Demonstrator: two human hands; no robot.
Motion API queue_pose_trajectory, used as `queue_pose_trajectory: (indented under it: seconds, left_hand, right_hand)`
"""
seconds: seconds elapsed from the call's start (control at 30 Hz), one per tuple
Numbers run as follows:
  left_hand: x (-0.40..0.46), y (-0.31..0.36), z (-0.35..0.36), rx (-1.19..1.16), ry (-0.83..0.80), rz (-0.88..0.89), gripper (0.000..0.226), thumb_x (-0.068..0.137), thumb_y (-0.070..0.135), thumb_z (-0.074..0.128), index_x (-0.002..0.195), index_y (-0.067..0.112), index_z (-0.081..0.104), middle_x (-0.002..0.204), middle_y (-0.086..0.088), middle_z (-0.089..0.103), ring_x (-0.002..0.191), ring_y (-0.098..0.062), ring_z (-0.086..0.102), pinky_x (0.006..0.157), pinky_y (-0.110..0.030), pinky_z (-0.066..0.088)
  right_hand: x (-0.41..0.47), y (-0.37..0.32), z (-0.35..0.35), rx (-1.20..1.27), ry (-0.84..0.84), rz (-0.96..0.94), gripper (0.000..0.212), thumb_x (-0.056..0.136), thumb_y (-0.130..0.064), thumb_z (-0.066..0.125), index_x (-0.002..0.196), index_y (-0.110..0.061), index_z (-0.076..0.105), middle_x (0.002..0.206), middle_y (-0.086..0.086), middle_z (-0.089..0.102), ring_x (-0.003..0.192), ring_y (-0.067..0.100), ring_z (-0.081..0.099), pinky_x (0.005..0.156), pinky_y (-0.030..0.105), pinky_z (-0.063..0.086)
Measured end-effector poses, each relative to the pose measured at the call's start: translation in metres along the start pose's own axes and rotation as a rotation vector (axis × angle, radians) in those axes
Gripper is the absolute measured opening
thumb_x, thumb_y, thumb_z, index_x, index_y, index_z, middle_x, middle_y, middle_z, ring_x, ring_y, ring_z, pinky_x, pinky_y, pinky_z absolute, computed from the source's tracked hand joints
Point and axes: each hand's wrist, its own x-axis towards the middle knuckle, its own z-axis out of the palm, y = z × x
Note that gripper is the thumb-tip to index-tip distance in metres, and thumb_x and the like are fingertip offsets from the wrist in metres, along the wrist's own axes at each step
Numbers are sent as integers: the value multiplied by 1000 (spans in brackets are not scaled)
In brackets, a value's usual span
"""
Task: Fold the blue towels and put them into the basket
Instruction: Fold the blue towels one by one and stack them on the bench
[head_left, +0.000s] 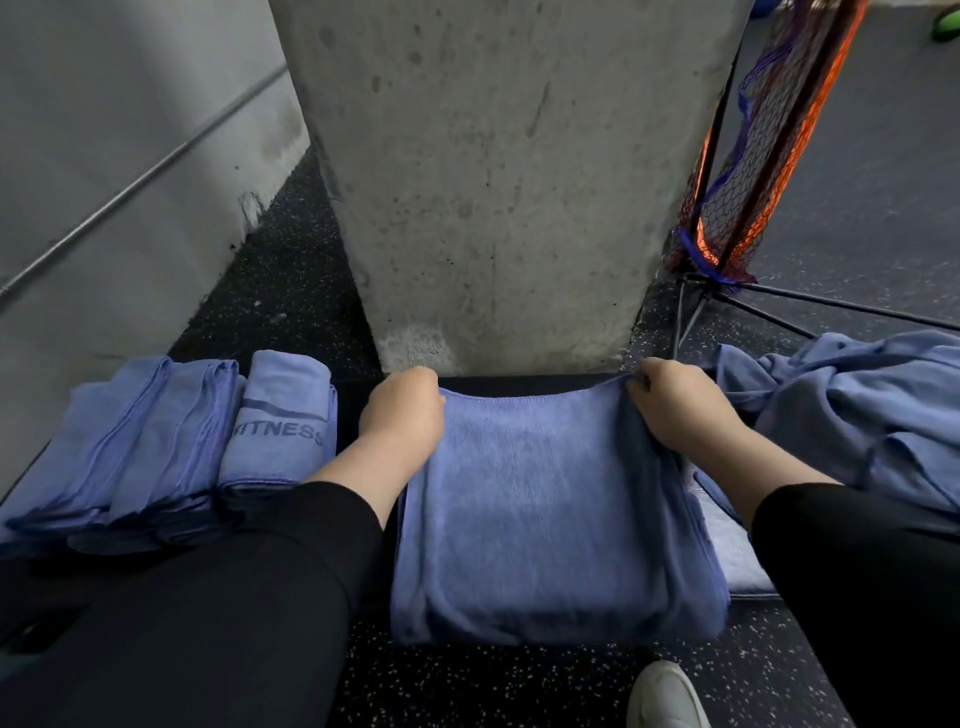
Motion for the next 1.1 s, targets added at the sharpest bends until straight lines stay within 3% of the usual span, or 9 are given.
queue_pose_trajectory:
  seconds: [0.1,0.17,0.3,0.53,0.63,0.73,0.83,0.97,1.1]
  left_hand:
    - [-4,-1,8,81,72,104,18,92,1,53,105,11,60,104,-7,58,87,-27,53,66,-37,39]
    - [-4,-1,14,151,71,199,28,95,7,52,120,15,62,117,-5,57,104,-27,53,82,-39,42]
    - [-4,3,12,201,-15,242,32,97,24,49,126,21,61,124,0,56,117,-24,49,97,-42,35]
    - [-9,0,0,214,-43,256,16,97,26,49,106,20,61,107,1,53,109,-23,51,94,-42,35]
    - [-12,-2,-12,15,-8,240,11,98,29,51,100,19,57,103,-1,55,102,-26,54,89,-42,40]
    - [-16,-8,-30,-242,28,185,19,97,31,60,85,18,54,84,-3,61,85,-30,58,72,-38,43]
    - [-23,-16,-51,-355,91,165,26,96,30,64,74,22,51,71,-1,58,76,-28,57,65,-37,41]
    - [-41,-19,-80,-510,193,161,33,96,28,65,69,18,48,63,2,49,61,-14,45,53,-20,32]
    - [-62,-23,-107,-695,227,158,22,96,23,67,78,12,61,70,-1,56,62,-9,45,54,-14,33]
  right_hand:
    - [-1,-2,4,-8,-6,-32,19,94,-26,57,103,-10,62,108,14,63,101,37,61,76,38,44]
    - [0,-1,4,-46,-106,-67,35,90,-29,61,121,-13,64,121,9,58,111,35,58,88,38,46]
    - [2,-1,3,-159,-215,-45,46,85,-36,64,129,-28,60,129,2,54,120,31,53,93,44,46]
    - [3,-2,1,-69,-187,-1,22,83,-29,66,104,-24,65,108,4,68,102,31,62,80,36,46]
    - [-1,-2,-16,91,-131,14,14,83,-23,70,92,-14,64,87,7,67,83,30,62,66,32,40]
    - [-9,0,-42,190,-93,29,29,82,-29,78,82,-7,59,73,6,57,72,23,50,59,35,33]
    - [-21,1,-70,278,-72,21,42,81,-38,80,82,-2,59,69,6,53,64,19,43,57,33,33]
    - [-47,-7,-104,602,-97,-6,25,90,-25,74,80,-9,58,63,-3,52,48,3,44,46,18,36]
    - [-68,-11,-127,863,-175,-21,13,95,-8,65,86,-11,57,75,3,61,64,6,59,55,15,49]
